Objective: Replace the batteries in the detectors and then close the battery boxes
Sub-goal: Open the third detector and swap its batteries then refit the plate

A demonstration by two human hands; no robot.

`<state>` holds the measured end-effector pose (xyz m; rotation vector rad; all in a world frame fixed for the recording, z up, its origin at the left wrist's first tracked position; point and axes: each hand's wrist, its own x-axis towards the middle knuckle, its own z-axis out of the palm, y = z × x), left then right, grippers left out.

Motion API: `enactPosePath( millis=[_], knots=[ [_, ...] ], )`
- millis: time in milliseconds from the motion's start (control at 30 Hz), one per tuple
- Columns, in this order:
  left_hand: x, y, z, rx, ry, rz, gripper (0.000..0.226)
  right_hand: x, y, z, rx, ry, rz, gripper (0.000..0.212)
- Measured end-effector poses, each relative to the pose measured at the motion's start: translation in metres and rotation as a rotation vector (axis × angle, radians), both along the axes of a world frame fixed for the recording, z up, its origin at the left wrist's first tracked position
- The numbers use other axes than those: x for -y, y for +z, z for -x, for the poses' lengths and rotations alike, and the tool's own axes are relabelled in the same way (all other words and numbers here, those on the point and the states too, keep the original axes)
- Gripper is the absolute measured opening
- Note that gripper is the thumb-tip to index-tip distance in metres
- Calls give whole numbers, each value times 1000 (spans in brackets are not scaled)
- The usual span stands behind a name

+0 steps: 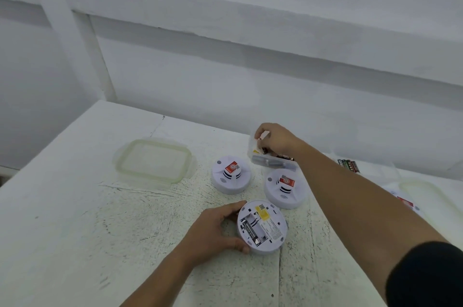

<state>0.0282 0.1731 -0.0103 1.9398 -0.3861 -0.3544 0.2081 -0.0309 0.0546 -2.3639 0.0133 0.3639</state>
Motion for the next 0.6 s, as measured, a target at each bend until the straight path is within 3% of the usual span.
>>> enactPosePath(
  millis=[133,233,333,433,600],
  knots=[
    [0,-1,0,8,-2,-13,77,9,23,23,44,-146,-339,8],
    [0,-2,1,6,3,-20,78,9,41,52,-31,-177,-569,8],
    [-1,-2,1,2,8,-28,80,5,46,87,-86,-200,-687,11],
    [-1,-3,0,13,7,-31,81,-3,34,126,-89,-186,-660,12],
    [0,-2,1,30,5,-35,79,-14,2,174,24,-75,-319,15]
  ],
)
